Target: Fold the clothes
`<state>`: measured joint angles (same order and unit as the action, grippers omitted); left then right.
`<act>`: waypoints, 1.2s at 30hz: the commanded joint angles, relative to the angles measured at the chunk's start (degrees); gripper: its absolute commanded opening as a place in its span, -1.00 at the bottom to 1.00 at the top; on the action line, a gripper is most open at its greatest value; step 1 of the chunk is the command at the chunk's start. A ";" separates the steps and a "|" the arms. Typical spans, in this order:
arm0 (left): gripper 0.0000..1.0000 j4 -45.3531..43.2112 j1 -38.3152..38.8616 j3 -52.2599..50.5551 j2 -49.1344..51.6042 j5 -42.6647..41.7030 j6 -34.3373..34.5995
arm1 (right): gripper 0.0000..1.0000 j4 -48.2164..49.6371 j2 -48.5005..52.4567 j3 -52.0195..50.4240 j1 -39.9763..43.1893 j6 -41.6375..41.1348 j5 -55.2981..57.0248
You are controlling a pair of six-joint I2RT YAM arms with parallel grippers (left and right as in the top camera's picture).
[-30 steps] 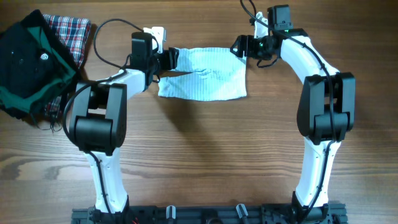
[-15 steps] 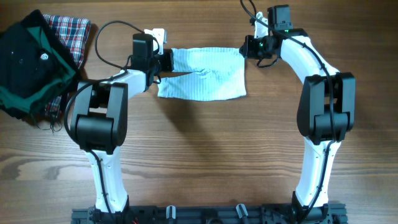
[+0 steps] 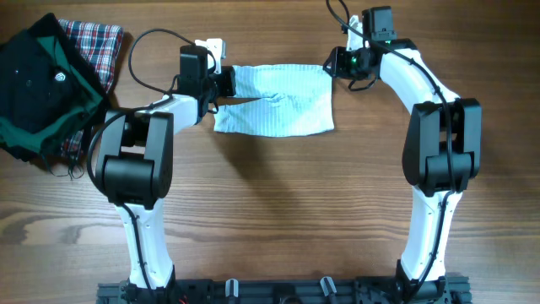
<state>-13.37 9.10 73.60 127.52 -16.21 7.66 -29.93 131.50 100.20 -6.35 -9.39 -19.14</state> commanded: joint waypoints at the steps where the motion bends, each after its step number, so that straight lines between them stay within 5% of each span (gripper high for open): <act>1: -0.92 0.50 -0.46 -0.94 0.42 1.01 0.52 | -0.17 1.03 3.26 -0.37 -0.44 -1.29 1.38; 12: -0.92 0.72 -0.46 -0.94 0.42 1.01 0.50 | -0.19 2.75 5.92 -0.37 -1.25 -2.60 -3.72; 22: -0.92 0.70 -0.48 -0.94 0.09 1.03 0.50 | -0.91 3.13 5.90 -0.35 -1.27 -2.75 -4.76; 36: -0.92 5.31 -0.55 -0.94 -7.06 1.05 0.39 | -0.91 -0.42 1.84 0.44 1.18 0.66 -10.71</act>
<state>-9.47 9.04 73.23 125.01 -16.14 7.84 -29.12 135.17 100.25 -5.17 -11.40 -27.66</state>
